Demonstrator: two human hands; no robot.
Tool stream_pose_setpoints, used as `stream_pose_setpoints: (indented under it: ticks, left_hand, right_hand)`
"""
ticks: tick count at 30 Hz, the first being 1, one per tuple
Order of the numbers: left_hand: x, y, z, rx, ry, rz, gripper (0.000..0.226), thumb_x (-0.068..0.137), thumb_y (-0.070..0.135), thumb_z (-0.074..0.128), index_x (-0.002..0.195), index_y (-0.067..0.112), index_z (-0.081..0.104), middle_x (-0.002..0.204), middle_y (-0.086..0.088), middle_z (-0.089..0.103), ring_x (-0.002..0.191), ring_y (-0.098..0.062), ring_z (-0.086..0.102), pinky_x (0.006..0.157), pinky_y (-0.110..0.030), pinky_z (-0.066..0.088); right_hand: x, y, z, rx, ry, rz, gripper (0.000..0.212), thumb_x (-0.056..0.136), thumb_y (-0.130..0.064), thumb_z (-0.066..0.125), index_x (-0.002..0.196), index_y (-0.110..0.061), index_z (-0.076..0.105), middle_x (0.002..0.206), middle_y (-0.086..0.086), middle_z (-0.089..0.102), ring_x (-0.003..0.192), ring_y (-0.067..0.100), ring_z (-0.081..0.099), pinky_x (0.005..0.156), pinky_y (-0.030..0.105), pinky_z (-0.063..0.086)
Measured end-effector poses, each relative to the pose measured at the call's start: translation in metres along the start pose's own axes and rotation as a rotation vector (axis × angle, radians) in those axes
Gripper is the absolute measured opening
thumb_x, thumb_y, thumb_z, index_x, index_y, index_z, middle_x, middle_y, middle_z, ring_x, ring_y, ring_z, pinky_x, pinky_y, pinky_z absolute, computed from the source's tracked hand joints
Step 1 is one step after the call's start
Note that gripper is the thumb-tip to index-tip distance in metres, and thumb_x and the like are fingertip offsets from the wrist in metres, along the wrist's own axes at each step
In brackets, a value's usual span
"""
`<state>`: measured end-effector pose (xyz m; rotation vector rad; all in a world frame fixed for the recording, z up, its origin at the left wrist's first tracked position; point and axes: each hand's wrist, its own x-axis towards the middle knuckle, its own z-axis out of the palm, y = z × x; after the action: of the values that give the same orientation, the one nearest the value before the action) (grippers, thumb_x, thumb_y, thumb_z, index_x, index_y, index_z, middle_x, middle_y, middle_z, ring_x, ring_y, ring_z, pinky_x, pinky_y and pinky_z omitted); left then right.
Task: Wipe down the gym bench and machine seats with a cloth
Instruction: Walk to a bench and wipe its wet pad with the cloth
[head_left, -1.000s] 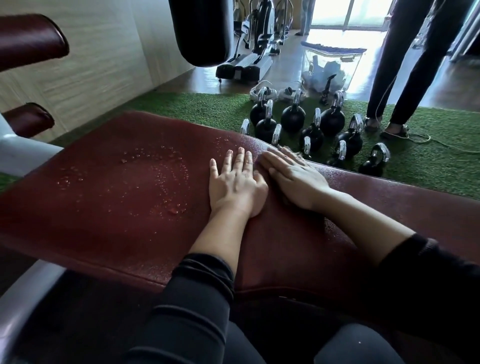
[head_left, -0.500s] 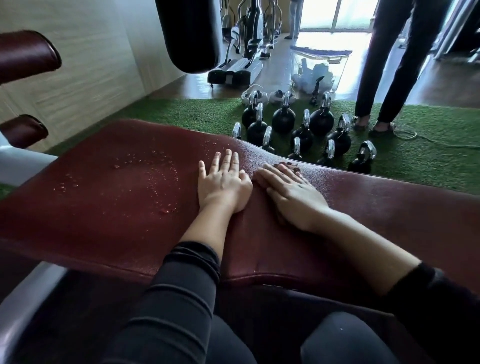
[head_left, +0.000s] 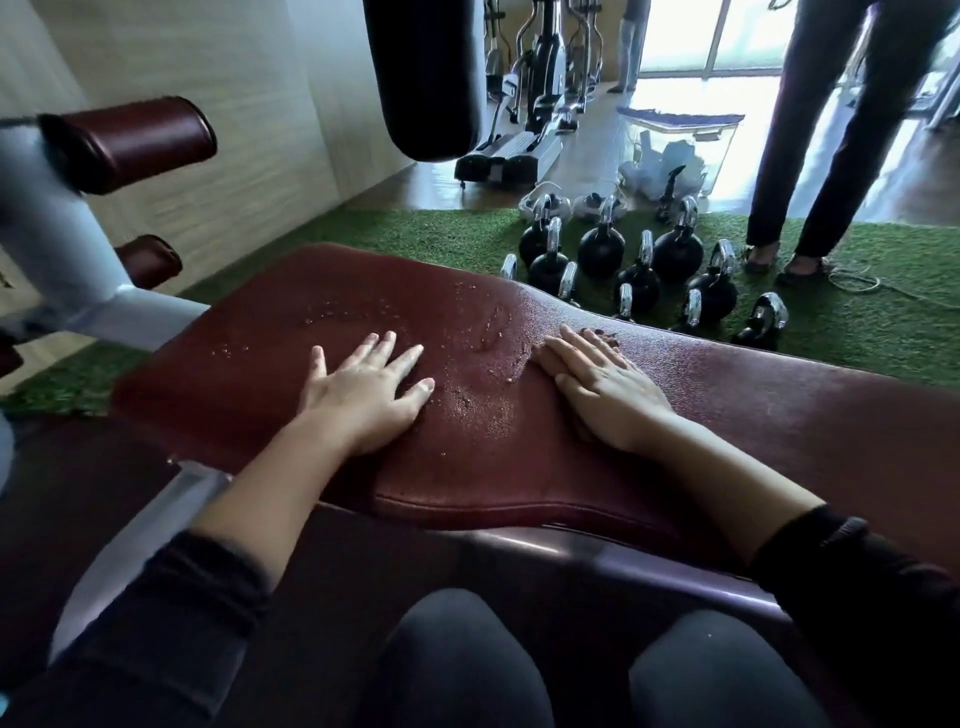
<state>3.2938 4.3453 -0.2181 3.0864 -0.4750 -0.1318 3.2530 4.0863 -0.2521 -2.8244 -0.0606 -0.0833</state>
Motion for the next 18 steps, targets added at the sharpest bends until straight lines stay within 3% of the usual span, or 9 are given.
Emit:
stream_pose_setpoints:
  ticks: [5,9,13,18]
  left_hand:
    - [-0.017,-0.018,0.013,-0.075,0.078,0.003,0.054,0.097,0.061,0.017,0.148,0.052,0.006,0.16,0.017,-0.002,0.147,-0.003,-0.004,0.119,-0.045,-0.009]
    - [-0.016,-0.016,0.017,-0.092,0.146,-0.018,0.051,0.097,0.058,0.02,0.148,0.052,0.013,0.16,0.019,0.004,0.147,-0.002,0.001,0.119,-0.043,-0.007]
    - [-0.015,-0.017,0.018,-0.122,0.171,-0.017,0.047,0.1,0.052,0.023,0.147,0.053,0.02,0.16,0.02,0.009,0.147,-0.002,0.005,0.119,-0.043,-0.004]
    - [-0.017,-0.019,0.018,-0.159,0.18,-0.014,0.046,0.101,0.046,0.023,0.147,0.052,0.021,0.159,0.02,0.01,0.147,-0.002,0.004,0.119,-0.042,-0.005]
  right_hand:
    - [0.001,0.001,0.0,0.014,0.005,0.01,0.049,0.1,-0.042,0.025,0.147,-0.04,0.013,0.159,-0.007,-0.002,0.145,0.01,-0.01,0.119,0.032,-0.002]
    - [0.01,0.002,-0.001,-0.014,0.001,-0.054,0.046,0.102,-0.039,0.023,0.147,-0.038,0.015,0.154,-0.018,0.004,0.145,0.008,-0.004,0.117,0.026,-0.006]
    - [0.031,-0.021,0.001,0.02,0.001,-0.072,0.046,0.102,-0.037,0.026,0.147,-0.033,0.021,0.158,-0.008,0.011,0.146,0.01,0.001,0.117,0.026,-0.003]
    - [-0.005,-0.05,0.013,0.05,-0.007,-0.421,0.049,0.097,-0.043,0.023,0.145,-0.036,0.027,0.153,-0.017,0.021,0.143,0.003,0.008,0.118,0.021,0.003]
